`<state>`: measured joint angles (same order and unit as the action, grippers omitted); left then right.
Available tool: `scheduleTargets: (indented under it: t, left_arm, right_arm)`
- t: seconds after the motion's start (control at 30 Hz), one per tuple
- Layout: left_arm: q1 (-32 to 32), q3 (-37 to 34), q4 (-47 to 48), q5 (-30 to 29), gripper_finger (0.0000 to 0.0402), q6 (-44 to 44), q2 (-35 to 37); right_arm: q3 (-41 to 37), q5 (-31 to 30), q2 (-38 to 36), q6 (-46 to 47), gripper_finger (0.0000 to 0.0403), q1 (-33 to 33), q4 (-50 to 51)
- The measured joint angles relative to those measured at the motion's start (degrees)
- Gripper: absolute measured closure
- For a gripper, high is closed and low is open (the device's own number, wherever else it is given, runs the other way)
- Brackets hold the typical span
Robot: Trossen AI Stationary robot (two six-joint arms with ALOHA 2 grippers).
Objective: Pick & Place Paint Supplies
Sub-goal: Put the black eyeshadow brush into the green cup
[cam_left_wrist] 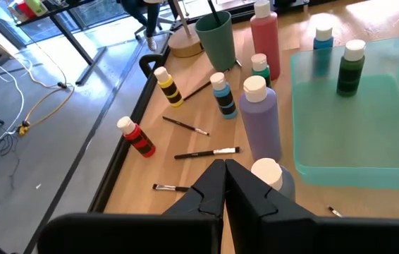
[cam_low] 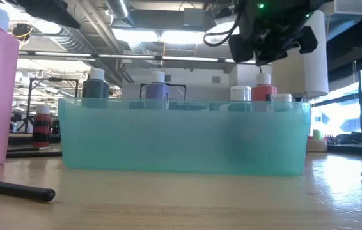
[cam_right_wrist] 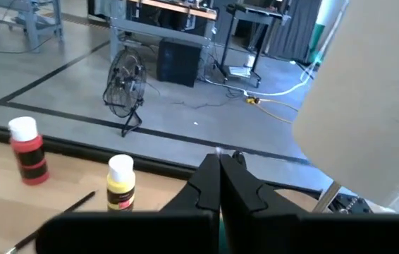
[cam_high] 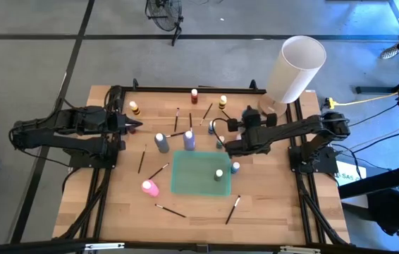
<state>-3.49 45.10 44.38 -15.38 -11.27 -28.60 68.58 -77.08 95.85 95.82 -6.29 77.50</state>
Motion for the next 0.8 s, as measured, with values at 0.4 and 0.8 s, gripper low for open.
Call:
scheduleTargets:
  t: [0.4, 0.8]
  left_arm:
    - [-0.02, 0.00, 0.00, 0.00, 0.0395, 0.00, -0.02]
    - [0.00, 0.00, -0.02, 0.00, 0.0399, 0.00, -0.02]
  right_arm:
    - [0.00, 4.07, -0.04, -0.08, 0.0398, 1.43, 0.02]
    - [0.00, 6.82, -0.04, -4.81, 0.0392, 1.86, -0.26]
